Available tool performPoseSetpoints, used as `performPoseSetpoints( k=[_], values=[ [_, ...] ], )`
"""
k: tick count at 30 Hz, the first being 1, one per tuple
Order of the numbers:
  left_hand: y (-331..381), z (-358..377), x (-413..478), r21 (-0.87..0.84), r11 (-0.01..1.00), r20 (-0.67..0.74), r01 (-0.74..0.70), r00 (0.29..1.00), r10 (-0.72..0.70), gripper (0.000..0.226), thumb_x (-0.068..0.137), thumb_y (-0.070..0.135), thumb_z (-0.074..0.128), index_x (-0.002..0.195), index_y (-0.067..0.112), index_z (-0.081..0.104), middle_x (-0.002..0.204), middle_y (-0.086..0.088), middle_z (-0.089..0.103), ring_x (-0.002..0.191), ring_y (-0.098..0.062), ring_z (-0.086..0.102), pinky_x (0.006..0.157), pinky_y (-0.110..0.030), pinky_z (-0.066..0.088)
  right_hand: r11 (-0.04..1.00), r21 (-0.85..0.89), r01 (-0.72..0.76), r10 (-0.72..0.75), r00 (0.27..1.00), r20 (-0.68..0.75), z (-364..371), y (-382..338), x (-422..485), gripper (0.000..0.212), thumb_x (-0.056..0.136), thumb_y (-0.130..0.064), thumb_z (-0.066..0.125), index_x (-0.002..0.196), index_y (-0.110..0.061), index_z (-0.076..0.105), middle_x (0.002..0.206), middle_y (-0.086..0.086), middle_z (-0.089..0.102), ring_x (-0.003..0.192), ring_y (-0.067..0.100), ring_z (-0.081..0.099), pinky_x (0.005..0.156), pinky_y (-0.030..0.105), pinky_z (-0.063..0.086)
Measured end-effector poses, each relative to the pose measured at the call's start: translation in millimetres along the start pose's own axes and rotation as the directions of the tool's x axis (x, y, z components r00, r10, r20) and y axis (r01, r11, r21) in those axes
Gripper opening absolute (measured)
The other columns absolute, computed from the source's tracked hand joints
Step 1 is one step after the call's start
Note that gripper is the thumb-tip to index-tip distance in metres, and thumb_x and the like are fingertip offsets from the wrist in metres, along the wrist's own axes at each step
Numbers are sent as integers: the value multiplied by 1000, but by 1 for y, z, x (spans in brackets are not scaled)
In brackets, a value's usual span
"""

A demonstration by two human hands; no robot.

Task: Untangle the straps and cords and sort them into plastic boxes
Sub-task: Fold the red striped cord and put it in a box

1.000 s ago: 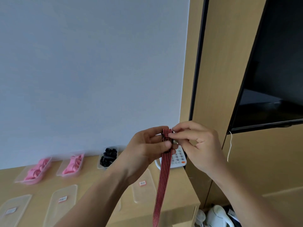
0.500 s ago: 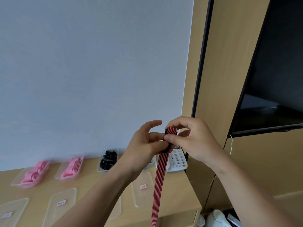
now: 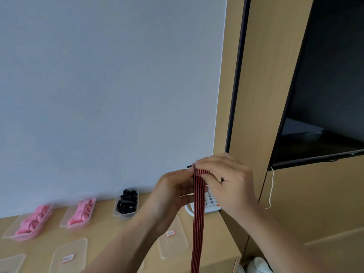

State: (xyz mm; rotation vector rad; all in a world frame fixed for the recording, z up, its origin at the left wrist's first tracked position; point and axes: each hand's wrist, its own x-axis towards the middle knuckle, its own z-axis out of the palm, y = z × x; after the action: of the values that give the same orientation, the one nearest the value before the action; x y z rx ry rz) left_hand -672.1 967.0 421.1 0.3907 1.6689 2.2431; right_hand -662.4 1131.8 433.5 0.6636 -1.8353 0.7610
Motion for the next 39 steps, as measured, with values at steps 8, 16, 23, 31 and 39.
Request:
performPoseSetpoints(
  k=[8, 16, 23, 31, 39],
  values=[
    [5, -3, 6, -23, 998, -30, -59, 998, 59, 28, 100, 26, 62, 106, 3, 75, 94, -10, 70, 84, -18, 66, 67, -25, 54, 995, -68, 77, -70, 992, 104, 10, 2, -36, 18, 89, -14, 75, 106, -8, 76, 118, 0, 72, 113, 19, 63, 98, 32, 51],
    [-5, 2, 1, 193, 977, -45, -91, 994, 101, 29, 106, 17, 52, 100, 7, 79, 105, -14, 79, 89, -23, 72, 82, -36, 60, 935, 57, -350, 341, 932, 123, -8, -5, -16, 53, 72, -9, 87, 121, -19, 68, 123, -9, 62, 110, 9, 60, 85, 28, 53],
    [-12, 0, -1, 138, 990, -45, 11, 999, -4, 39, 102, 36, 57, 109, 1, 73, 97, -13, 75, 89, -23, 70, 82, -34, 57, 831, 74, -551, 468, 766, 441, -17, 0, 7, 39, 73, -7, 86, 100, -33, 71, 98, -29, 68, 98, -4, 63, 86, 19, 51],
    [-29, 3, 2, -126, 965, -32, 231, 971, -236, 64, 97, 62, 44, 113, 10, 79, 115, -19, 76, 95, -30, 74, 84, -41, 56, 928, -16, -373, 369, 908, 201, -2, 2, -3, 37, 69, -2, 87, 97, -24, 75, 86, -26, 65, 82, -2, 59, 74, 5, 42],
    [-25, 11, 11, -174, 935, -48, 308, 946, -321, 70, 106, 59, 31, 116, 4, 73, 104, -15, 76, 91, -28, 72, 85, -41, 53, 997, -75, -34, 38, 998, 45, 9, 20, -45, 23, 75, 10, 77, 88, -9, 77, 90, -3, 74, 86, 17, 68, 78, 28, 53]
  ],
)
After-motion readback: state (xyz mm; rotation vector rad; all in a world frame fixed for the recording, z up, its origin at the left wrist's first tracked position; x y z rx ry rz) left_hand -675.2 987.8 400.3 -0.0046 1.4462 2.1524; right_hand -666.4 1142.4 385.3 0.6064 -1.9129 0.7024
